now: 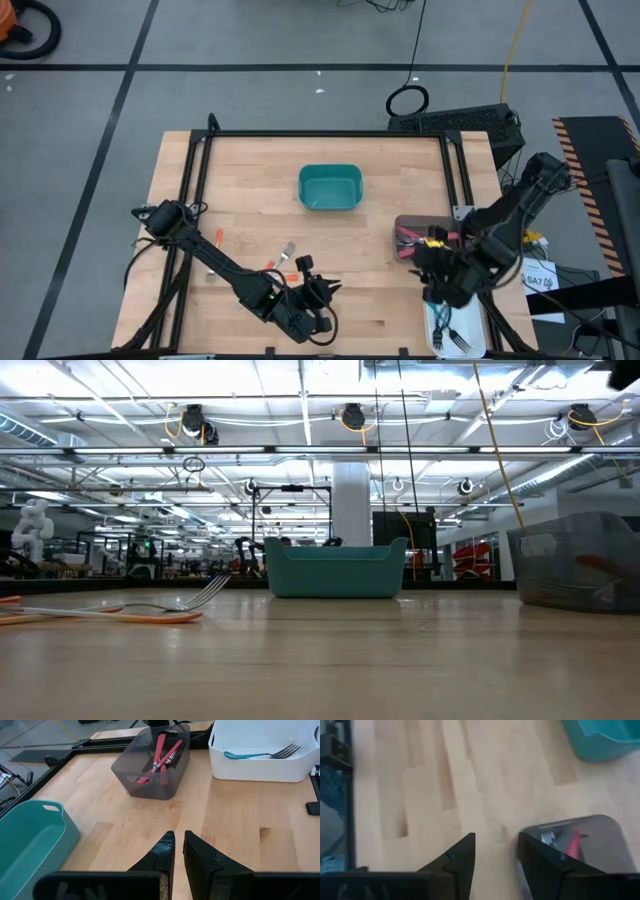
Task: Sort silverware by color (type)
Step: Adjust the blue fork in the white bin
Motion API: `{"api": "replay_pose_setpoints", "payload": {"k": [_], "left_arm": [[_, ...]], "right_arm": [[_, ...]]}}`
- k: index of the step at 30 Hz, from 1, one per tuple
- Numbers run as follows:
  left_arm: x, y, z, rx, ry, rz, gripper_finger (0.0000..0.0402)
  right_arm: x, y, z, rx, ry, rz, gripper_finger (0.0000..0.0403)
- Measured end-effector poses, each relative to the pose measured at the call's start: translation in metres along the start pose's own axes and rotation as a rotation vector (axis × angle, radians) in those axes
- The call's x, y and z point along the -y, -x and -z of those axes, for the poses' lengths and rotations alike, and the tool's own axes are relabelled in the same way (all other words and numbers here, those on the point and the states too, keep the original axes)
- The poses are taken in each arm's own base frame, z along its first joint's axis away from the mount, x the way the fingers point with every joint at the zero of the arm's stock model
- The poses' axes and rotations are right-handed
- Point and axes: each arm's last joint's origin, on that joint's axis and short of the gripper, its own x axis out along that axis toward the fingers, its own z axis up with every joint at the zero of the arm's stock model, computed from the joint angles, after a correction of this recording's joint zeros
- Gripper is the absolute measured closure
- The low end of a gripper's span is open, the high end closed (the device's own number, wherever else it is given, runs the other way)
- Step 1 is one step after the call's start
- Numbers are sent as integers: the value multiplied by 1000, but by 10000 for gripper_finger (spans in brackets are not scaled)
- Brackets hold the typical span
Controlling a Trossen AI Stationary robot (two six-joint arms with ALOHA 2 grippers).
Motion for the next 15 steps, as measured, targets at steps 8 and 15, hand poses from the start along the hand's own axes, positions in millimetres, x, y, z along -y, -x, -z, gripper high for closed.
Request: {"api": "replay_pose_setpoints", "payload": {"k": [8, 15], "left_arm": [[-1, 0, 2, -17, 25, -8, 360], [-2, -1, 2, -17, 56, -10, 360]], "right_arm": [[-29, 2, 27, -111, 34, -111, 261], [-56, 0, 59, -160, -2, -115, 274]]}}
